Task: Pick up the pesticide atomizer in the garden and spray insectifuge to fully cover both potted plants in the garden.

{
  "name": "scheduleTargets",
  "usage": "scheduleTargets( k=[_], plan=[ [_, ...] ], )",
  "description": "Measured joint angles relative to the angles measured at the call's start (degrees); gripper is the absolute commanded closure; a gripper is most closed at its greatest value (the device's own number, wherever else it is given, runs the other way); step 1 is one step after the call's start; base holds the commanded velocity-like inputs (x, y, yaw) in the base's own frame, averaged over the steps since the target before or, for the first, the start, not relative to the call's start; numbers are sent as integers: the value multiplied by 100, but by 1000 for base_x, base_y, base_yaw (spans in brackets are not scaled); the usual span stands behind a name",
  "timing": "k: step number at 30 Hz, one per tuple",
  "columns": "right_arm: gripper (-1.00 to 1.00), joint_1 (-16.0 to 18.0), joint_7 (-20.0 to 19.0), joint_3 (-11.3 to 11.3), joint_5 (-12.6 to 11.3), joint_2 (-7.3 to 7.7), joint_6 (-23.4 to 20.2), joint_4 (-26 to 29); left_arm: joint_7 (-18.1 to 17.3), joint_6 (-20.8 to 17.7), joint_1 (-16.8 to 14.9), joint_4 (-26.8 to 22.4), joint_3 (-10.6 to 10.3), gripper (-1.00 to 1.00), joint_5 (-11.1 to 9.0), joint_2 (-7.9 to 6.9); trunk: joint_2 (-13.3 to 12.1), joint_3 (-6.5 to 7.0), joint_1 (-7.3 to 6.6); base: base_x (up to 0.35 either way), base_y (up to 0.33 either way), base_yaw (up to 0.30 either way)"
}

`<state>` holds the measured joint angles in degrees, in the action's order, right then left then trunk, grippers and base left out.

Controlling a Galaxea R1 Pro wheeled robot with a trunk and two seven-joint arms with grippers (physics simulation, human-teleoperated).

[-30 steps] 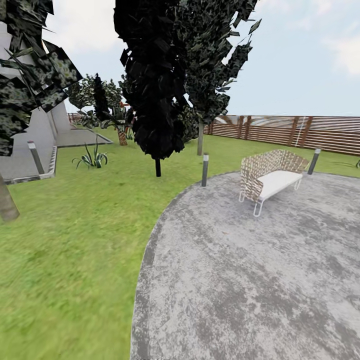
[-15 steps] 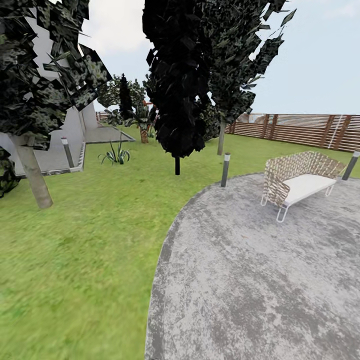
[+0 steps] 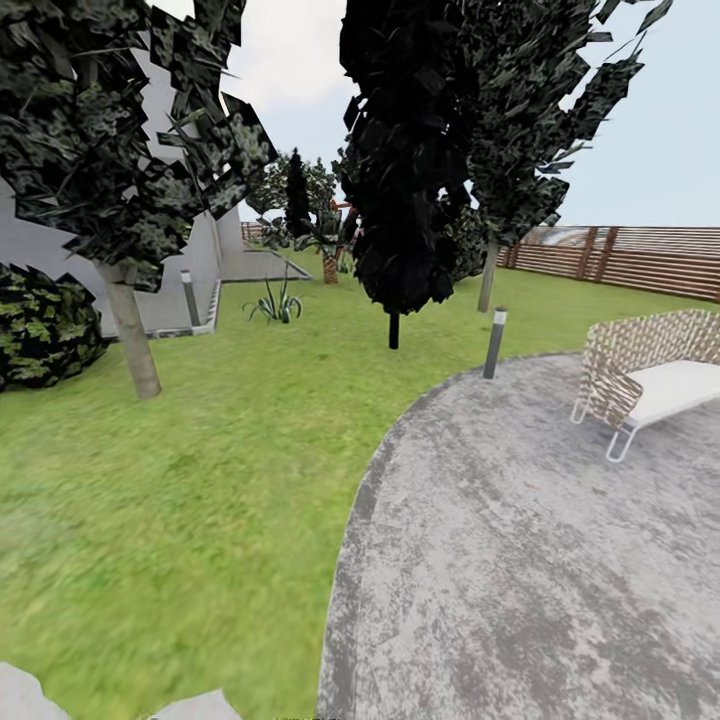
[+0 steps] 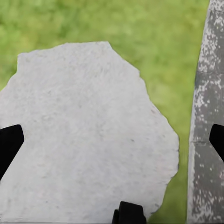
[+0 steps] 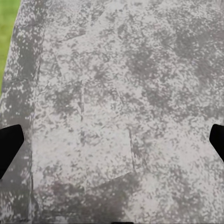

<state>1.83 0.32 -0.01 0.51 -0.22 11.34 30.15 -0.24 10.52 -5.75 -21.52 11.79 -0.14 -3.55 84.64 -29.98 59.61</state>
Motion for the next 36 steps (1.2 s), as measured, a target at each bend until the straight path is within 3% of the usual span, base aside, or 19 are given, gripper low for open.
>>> scheduleTargets(
  k=[36],
  plan=[
    [-100,0,0,22,13,-22,-8,-60,0,0,0,0,84,-100,-47,-41,1444,-647,791,0,0,282]
  ],
)
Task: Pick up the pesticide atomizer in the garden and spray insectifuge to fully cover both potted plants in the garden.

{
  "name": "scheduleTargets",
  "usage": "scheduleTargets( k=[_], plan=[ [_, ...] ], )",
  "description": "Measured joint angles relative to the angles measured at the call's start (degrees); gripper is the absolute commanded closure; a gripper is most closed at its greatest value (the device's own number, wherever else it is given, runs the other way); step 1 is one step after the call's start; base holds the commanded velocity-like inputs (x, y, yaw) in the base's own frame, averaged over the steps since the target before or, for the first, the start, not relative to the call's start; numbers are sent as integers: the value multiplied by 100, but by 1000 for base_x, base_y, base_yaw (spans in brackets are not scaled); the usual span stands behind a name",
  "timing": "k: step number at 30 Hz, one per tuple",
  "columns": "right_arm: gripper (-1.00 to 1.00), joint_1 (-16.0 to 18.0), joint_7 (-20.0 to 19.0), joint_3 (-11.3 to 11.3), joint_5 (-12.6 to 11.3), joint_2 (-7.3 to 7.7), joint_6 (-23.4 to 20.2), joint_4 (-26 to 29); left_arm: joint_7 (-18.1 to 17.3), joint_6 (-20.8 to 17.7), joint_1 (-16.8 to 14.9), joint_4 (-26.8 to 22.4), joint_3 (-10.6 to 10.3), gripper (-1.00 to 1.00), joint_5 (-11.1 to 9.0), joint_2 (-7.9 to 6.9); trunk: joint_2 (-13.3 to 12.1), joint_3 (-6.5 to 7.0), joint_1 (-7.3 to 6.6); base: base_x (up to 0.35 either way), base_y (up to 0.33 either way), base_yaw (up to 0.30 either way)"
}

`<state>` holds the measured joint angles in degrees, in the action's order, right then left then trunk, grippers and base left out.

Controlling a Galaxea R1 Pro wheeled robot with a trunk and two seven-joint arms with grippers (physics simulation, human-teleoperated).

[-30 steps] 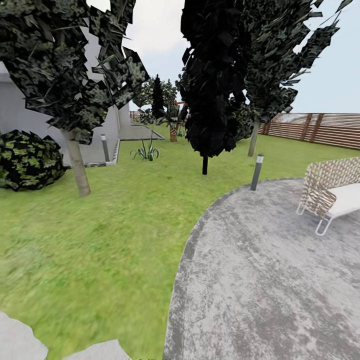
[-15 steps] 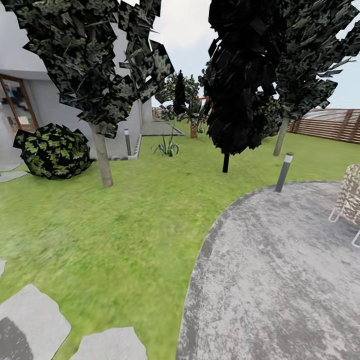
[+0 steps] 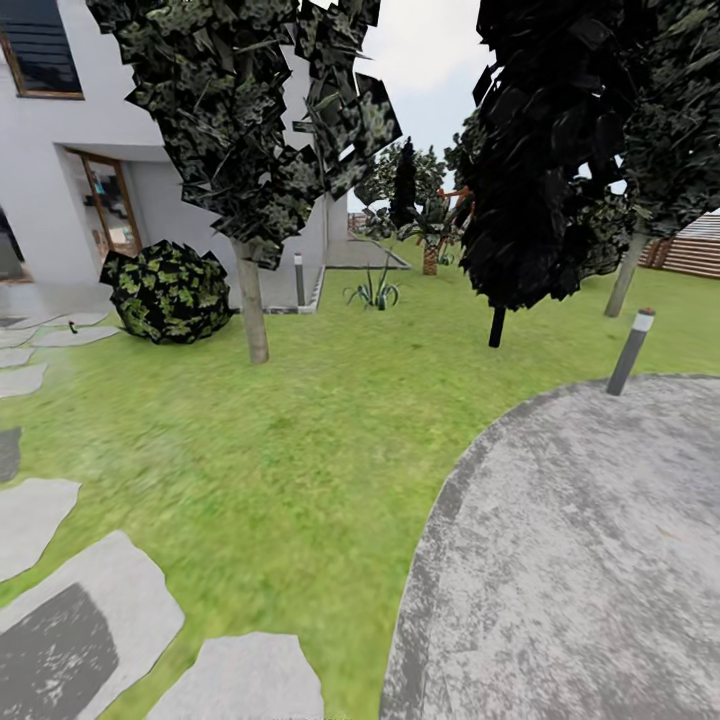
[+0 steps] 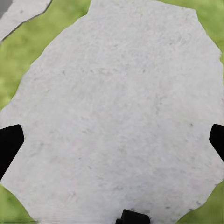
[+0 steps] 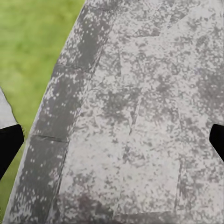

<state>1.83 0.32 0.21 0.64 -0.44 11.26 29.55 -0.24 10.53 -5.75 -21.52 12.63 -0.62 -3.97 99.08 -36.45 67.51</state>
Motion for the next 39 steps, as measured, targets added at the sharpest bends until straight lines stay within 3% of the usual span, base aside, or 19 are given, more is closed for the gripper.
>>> scheduleTargets(
  k=[39],
  plan=[
    [-100,0,0,11,9,-9,0,0,1,0,0,0,0,-100,-2,0,1564,-700,857,0,0,282]
  ],
)
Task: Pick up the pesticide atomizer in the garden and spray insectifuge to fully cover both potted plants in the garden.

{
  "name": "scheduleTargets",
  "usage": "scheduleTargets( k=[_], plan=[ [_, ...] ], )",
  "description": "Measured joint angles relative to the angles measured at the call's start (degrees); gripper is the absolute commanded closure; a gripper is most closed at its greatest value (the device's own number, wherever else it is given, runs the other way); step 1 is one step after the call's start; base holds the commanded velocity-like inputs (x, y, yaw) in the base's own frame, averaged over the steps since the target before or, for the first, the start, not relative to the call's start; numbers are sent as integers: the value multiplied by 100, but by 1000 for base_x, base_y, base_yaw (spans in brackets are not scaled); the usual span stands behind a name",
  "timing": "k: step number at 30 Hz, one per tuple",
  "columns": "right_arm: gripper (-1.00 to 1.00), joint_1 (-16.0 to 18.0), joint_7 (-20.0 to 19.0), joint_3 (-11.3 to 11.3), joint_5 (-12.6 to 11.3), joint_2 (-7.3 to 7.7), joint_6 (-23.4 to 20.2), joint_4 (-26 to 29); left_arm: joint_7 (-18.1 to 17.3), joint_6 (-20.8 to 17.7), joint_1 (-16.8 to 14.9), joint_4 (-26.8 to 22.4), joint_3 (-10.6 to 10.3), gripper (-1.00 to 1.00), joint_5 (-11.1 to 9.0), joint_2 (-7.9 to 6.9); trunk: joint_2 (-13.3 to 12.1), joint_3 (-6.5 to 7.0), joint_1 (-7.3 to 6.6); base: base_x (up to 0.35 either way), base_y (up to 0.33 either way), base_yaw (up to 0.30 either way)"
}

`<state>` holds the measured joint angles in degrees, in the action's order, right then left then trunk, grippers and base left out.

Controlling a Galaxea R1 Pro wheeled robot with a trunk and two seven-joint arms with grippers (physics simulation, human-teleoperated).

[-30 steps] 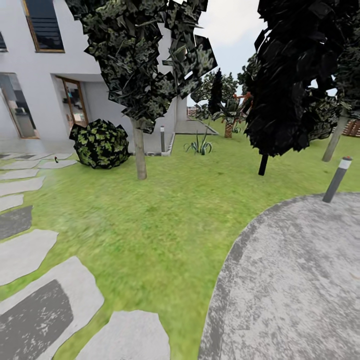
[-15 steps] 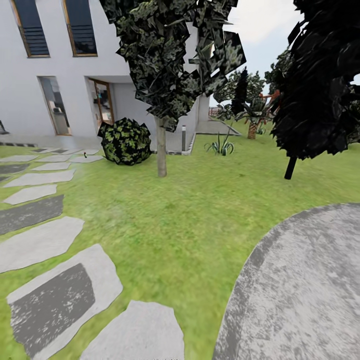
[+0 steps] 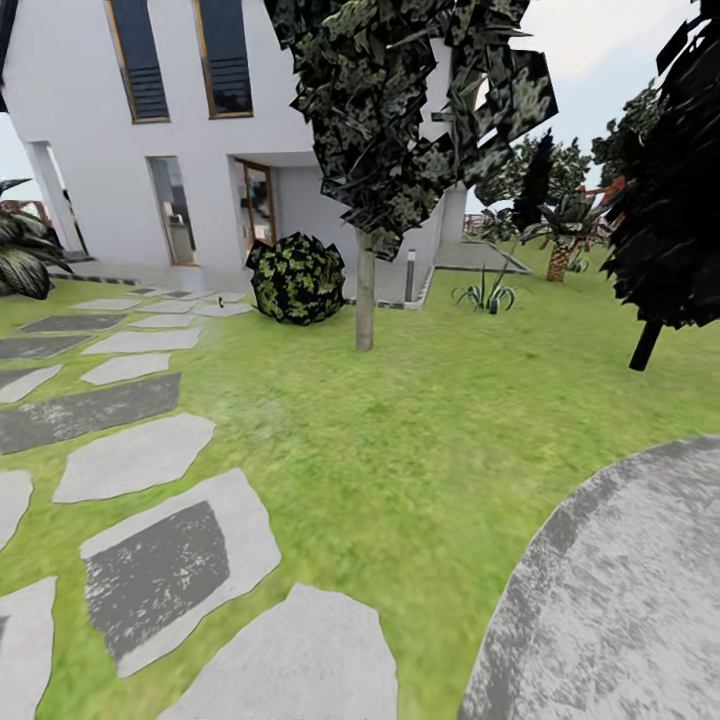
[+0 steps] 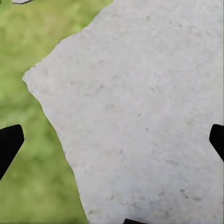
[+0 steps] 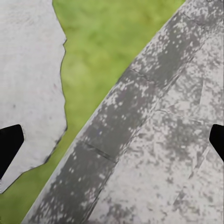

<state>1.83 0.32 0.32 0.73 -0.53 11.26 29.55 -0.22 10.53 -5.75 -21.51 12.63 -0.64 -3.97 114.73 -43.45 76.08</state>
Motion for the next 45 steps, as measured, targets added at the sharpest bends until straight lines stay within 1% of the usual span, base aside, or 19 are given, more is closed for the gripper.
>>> scheduleTargets(
  k=[23,29,38,41,45],
  plan=[
    [-100,0,0,5,6,-4,-6,-6,6,0,0,0,1,-100,0,0,923,-413,505,0,0,282],
    [-100,0,0,8,-1,-8,-1,-128,4,0,0,0,-3,-100,2,4,1163,-521,637,0,0,282],
    [-100,0,0,8,-1,-9,0,-158,-1,0,0,0,-13,-100,9,0,1165,-521,638,7,0,282],
    [-100,0,0,8,-1,-9,0,-158,-1,0,0,0,-23,-100,35,2,1165,-521,636,206,0,248],
    [-100,-1,-30,0,-1,18,-4,-153,-1,0,-1,1,-21,-100,17,-12,1165,-521,634,315,0,67]
  ],
)
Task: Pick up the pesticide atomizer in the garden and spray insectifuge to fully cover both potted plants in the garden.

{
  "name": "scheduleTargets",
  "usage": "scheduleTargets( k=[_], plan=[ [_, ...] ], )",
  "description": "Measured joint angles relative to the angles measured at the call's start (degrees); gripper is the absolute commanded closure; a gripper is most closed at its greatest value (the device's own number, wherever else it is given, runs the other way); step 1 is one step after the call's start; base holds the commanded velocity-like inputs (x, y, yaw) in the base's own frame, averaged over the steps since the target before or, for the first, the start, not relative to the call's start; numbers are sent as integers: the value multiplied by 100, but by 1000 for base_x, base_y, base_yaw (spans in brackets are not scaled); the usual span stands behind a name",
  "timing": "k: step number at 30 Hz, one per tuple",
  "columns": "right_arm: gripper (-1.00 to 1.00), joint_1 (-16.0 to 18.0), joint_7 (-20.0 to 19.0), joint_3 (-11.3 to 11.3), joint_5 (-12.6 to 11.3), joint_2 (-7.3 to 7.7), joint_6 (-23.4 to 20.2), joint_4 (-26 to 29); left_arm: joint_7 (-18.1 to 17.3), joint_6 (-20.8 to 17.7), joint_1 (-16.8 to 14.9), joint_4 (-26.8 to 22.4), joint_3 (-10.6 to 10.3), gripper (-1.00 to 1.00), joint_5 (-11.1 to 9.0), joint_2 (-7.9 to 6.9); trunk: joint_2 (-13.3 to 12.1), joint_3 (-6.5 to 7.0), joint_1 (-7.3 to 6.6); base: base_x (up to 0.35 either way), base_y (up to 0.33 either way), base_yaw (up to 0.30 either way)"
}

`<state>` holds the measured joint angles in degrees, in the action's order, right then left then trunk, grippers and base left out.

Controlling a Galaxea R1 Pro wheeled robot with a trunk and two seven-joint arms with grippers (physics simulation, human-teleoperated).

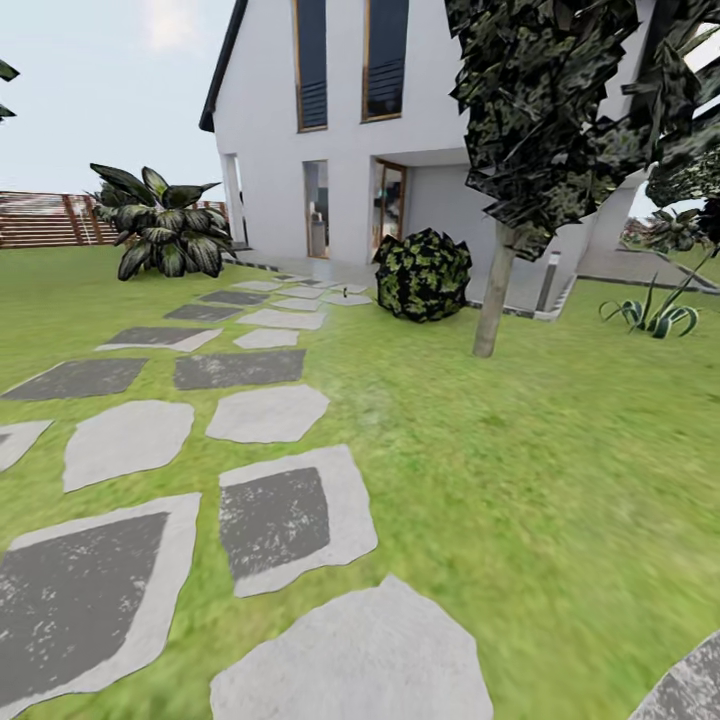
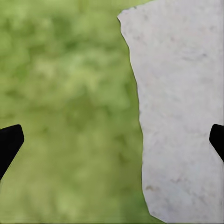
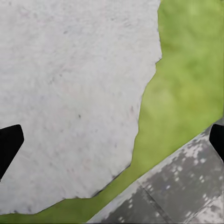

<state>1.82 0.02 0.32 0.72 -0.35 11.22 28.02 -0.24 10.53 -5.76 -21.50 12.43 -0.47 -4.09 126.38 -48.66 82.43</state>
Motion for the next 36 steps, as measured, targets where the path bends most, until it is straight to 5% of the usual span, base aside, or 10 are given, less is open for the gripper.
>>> scheduleTargets(
  k=[4,12,36],
  plan=[
    [-100,0,-13,0,66,85,3,-2,0,5,6,0,-4,-100,8,0,0,0,0,329,0,10],
    [-100,0,14,1,657,131,8,-12,0,9,12,0,0,-100,26,3,0,0,0,331,5,1],
    [-100,1,27,-70,639,123,325,15,-6,7,10,7,-14,-100,46,3,0,-18,0,296,163,19]
  ],
)
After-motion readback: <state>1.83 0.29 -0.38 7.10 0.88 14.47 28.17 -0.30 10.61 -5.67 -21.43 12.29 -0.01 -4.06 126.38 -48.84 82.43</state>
